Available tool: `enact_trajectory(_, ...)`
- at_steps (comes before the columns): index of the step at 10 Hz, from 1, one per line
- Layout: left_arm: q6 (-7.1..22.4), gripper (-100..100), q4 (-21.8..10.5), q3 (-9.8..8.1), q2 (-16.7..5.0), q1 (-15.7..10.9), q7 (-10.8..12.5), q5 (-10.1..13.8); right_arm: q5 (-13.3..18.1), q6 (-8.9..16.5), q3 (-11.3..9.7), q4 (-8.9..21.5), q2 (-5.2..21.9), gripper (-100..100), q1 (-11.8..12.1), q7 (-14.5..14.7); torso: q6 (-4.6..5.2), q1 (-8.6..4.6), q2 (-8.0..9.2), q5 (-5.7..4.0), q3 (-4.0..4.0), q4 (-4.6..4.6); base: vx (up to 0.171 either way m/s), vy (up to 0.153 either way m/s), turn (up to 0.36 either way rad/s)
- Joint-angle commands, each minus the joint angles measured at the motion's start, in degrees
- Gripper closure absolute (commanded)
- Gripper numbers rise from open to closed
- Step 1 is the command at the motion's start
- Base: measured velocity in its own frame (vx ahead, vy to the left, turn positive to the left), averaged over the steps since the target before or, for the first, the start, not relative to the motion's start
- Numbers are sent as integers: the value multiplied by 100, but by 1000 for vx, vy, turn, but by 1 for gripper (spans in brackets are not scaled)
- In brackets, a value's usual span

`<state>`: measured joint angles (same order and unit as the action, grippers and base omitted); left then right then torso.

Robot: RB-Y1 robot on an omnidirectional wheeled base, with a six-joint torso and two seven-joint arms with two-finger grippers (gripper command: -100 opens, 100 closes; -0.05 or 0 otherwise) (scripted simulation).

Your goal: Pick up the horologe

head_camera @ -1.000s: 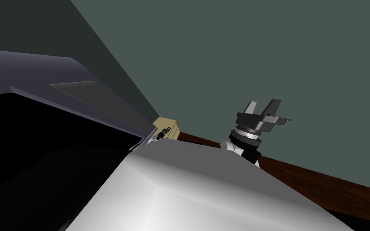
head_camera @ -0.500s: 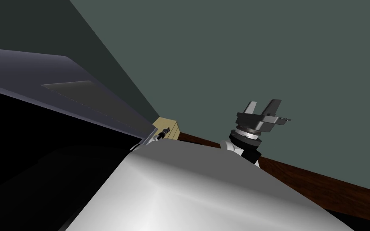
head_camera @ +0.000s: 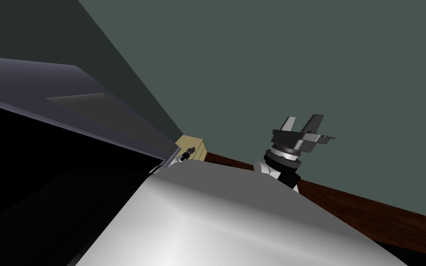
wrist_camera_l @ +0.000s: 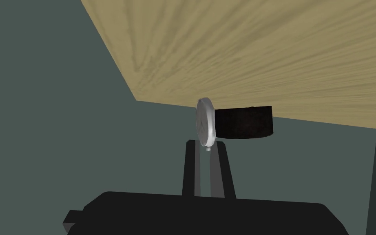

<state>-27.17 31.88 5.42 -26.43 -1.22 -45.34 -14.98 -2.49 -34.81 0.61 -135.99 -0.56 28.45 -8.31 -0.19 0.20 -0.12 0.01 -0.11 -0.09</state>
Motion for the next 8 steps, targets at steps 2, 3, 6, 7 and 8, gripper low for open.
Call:
enact_trajectory(2,-32,100,-55,-173,-65,-12,231,-271,0,0,0,0,0,0,0,0,-3,0,10,0,5,1,-58,-31,-33)
enact_trajectory(3,-58,100,-81,-283,-100,-15,371,-444,0,0,0,0,0,0,0,0,-4,0,11,-2,6,2,-57,-46,-44)
enact_trajectory(6,-99,100,-120,-449,-153,-19,583,-703,0,0,0,0,0,0,0,0,-4,1,7,0,5,2,-44,-27,-38)
enact_trajectory(7,-55,100,-38,-400,-146,24,536,-639,0,0,0,0,0,0,0,0,-3,1,8,0,5,2,-21,-11,-6)
enact_trajectory(8,-62,0,-48,-408,-148,21,552,-651,0,0,0,0,0,0,1,0,-4,6,0,2,1,1,0,0,0)
